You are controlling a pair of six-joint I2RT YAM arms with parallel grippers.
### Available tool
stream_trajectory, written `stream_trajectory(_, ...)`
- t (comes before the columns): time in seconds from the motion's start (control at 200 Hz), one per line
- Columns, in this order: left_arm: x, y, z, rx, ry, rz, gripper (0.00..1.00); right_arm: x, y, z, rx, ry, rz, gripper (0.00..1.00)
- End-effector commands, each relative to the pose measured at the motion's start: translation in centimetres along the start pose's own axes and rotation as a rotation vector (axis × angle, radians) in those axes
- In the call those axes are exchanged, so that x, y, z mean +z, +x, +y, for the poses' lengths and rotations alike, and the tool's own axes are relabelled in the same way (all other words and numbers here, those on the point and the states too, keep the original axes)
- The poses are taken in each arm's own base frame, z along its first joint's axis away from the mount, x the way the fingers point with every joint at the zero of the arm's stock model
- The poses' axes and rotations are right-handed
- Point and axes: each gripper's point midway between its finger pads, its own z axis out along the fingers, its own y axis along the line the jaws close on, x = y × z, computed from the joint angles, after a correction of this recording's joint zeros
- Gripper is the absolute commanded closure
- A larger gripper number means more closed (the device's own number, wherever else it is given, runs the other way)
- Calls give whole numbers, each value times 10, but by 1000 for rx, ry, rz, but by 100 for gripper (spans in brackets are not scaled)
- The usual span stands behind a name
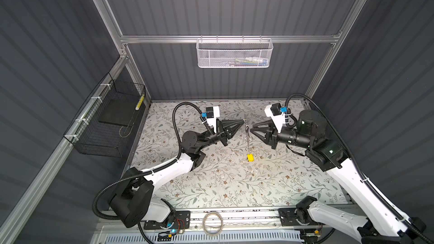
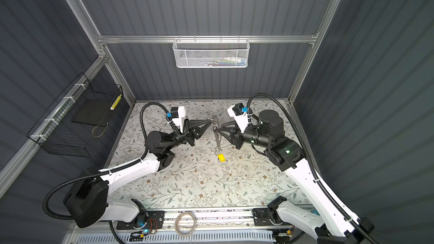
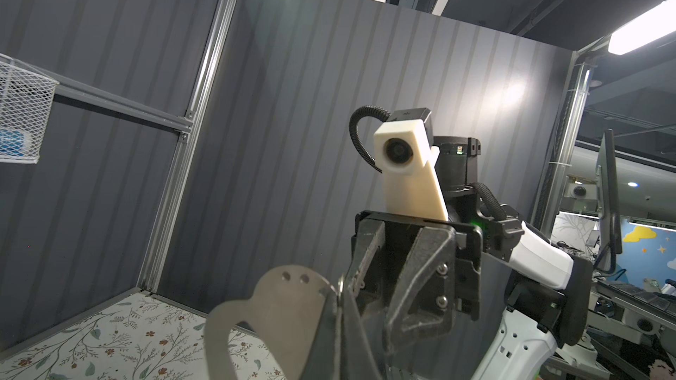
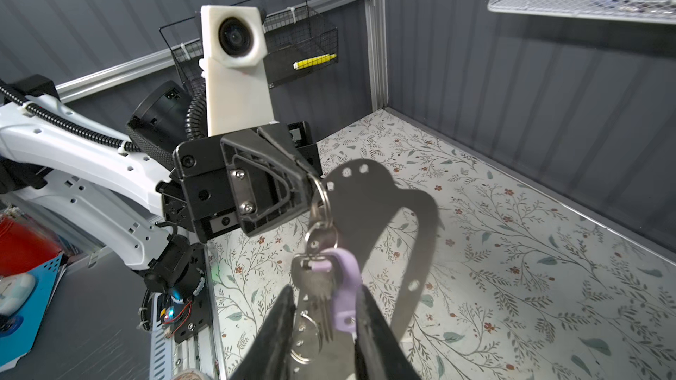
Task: Attach keys to a key ring
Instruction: Insert the key into the keyring, then pass the keyring.
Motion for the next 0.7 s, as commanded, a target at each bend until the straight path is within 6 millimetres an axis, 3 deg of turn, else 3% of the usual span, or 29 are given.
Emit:
stream_trajectory(0.0, 9, -16, -11, 29, 59, -17, 100, -3, 10, -10, 56, 39, 7, 67)
stream_trajectory(0.315, 19, -20, -20, 1, 135, 5, 100, 2, 33, -27, 151, 69, 28, 59)
stream_trajectory(0.46, 21, -22, -20, -6, 146, -1, 100, 1, 33, -35, 196, 65, -13, 54)
stream_trajectory(0.695, 24, -23, -22, -39, 189, -13, 100, 15, 28, -31, 243, -38, -42, 48)
